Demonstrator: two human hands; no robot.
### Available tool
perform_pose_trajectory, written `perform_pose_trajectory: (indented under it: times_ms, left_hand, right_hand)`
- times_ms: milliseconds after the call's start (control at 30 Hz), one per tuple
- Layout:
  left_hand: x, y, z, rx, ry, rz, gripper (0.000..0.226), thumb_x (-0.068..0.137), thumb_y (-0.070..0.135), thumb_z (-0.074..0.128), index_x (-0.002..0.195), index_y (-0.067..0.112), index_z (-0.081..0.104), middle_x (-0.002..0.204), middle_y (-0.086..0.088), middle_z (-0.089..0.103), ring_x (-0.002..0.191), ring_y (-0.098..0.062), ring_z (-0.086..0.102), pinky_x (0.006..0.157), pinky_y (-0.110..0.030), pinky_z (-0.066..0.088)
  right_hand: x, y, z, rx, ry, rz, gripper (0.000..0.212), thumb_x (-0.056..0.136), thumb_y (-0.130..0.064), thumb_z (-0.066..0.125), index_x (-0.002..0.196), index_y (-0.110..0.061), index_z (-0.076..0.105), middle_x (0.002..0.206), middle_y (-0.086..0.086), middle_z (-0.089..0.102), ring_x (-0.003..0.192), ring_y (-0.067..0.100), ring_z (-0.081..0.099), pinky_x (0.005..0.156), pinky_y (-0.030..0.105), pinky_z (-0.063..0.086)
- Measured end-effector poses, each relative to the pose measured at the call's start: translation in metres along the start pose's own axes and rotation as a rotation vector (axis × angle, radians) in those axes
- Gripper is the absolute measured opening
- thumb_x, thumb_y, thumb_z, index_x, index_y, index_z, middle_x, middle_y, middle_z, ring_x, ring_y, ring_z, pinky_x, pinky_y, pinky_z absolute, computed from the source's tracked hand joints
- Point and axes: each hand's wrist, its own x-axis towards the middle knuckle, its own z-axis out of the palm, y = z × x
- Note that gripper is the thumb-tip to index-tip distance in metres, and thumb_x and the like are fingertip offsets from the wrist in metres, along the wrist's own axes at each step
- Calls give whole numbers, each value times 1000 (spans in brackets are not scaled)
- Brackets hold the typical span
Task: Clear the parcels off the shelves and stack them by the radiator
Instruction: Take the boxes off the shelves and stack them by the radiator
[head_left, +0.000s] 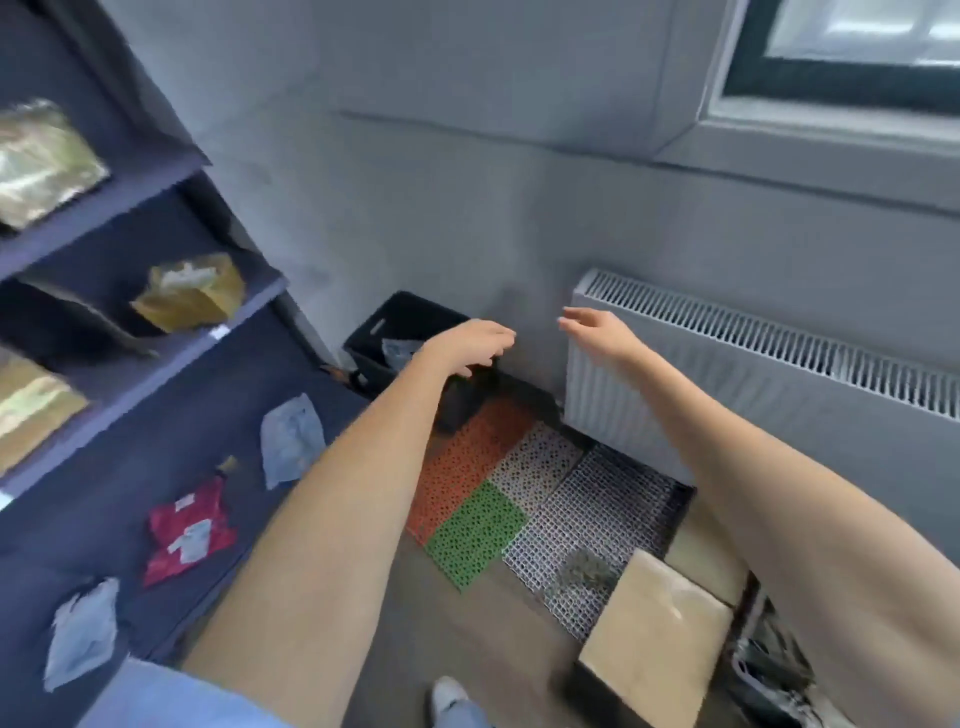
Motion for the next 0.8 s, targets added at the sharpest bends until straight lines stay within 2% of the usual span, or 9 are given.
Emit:
perform_pose_trajectory:
  times_ms: [133, 200, 233, 300, 367, 467, 567, 667, 800]
  left_hand:
    - [-87, -36, -117, -37, 254, -17, 39, 99, 32, 37, 137, 24, 43, 139, -2, 48, 121, -22, 50, 94, -37, 41]
    - [-133, -69, -170, -54, 386, -49, 40, 99, 29, 37, 138, 21, 43, 142, -2, 46, 125, -22, 48, 95, -38, 42]
    - [-156, -88, -193, -62, 444, -68, 40, 100, 27, 37, 139, 19, 42, 143, -1, 44, 127, -22, 47, 93, -36, 43]
    - [-202, -128, -238, -93, 530, -116, 43, 100, 27, 36, 142, 18, 37, 147, 1, 40, 128, -19, 45, 89, -33, 43]
    - [-242, -167, -278, -127, 599, -161, 45, 99, 29, 35, 143, 18, 34, 147, -1, 40, 129, -20, 44, 94, -36, 43]
    - [-295, -218, -331, -159, 711, -190, 46, 98, 35, 38, 142, 21, 36, 145, -2, 42, 129, -21, 44, 95, -39, 43]
    - [-333, -262, -377, -155, 796, -222, 44, 98, 37, 38, 140, 22, 40, 143, -3, 44, 128, -21, 45, 90, -37, 44]
    - [-348, -298, -418, -136, 843, -244, 43, 98, 36, 38, 139, 23, 40, 143, -3, 45, 128, -22, 45, 91, -37, 42]
    - [-341, -322, -472, -80, 863, -246, 43, 98, 35, 41, 139, 24, 41, 144, -1, 44, 128, -23, 45, 93, -39, 42]
  right_hand:
    - [7, -132, 29, -84, -82, -238, 40, 96, -22, 49, 132, -5, 52, 121, 9, 60, 96, 12, 50, 69, 12, 39]
    - [2, -195, 61, -122, -121, -330, 38, 96, -21, 50, 129, -4, 56, 105, 9, 58, 86, 18, 57, 53, 5, 36]
    - [-2, -224, 80, -134, -141, -379, 37, 95, -21, 51, 126, -1, 58, 103, 11, 60, 89, 23, 59, 53, 7, 37]
    - [-11, -280, 122, -123, -180, -475, 36, 94, -20, 53, 120, 3, 60, 114, 17, 64, 107, 31, 59, 72, 23, 46]
    - [-20, -331, 166, -107, -200, -557, 35, 93, -20, 55, 119, 2, 61, 127, 19, 60, 117, 30, 56, 87, 32, 45]
    - [-31, -405, 224, -102, -256, -674, 39, 93, -23, 54, 128, -6, 57, 133, 9, 56, 115, 21, 53, 86, 22, 37]
    - [-36, -471, 268, -126, -336, -743, 43, 95, -25, 51, 135, -13, 50, 128, 6, 55, 117, 21, 50, 83, 14, 32]
    - [-27, -518, 299, -111, -342, -776, 45, 95, -26, 50, 138, -12, 46, 142, 6, 46, 129, 23, 44, 94, 21, 31]
    - [7, -550, 326, -143, -335, -760, 47, 96, -26, 49, 140, -11, 43, 144, 7, 44, 130, 23, 42, 102, 25, 32]
